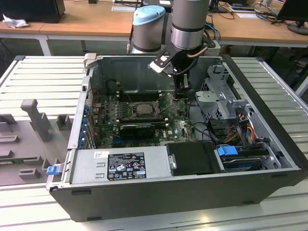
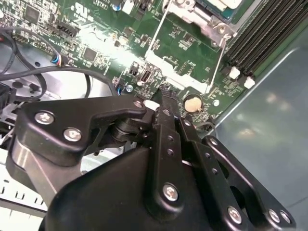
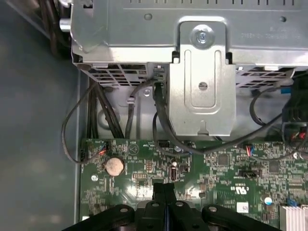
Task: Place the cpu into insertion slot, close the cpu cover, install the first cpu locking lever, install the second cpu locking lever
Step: 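Close the cpu cover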
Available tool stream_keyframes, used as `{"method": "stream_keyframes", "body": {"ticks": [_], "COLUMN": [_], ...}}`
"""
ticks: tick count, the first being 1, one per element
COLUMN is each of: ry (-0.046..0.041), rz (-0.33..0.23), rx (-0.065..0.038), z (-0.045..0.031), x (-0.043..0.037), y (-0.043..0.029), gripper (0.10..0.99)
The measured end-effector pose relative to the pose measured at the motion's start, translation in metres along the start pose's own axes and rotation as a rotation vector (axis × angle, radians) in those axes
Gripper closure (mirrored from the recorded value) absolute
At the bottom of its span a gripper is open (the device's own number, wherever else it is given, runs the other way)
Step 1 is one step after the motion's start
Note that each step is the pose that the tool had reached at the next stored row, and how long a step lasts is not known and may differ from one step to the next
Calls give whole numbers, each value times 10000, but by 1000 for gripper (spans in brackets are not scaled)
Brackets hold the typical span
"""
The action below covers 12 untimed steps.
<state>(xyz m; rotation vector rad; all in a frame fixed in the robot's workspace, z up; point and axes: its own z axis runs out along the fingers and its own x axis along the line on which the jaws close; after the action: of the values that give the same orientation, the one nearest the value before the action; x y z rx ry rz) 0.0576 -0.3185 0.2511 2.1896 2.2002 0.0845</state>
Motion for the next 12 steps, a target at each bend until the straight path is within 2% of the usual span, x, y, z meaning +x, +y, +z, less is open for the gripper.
{"method": "stream_keyframes", "body": {"ticks": [3, 7, 12], "ry": [-1, 0, 0], "rz": [2, 1, 1], "rx": [13, 34, 34], "z": [35, 41, 39], "x": [-1, 0, 1], "y": [-12, -66, -92], "gripper": [980, 980, 980]}}
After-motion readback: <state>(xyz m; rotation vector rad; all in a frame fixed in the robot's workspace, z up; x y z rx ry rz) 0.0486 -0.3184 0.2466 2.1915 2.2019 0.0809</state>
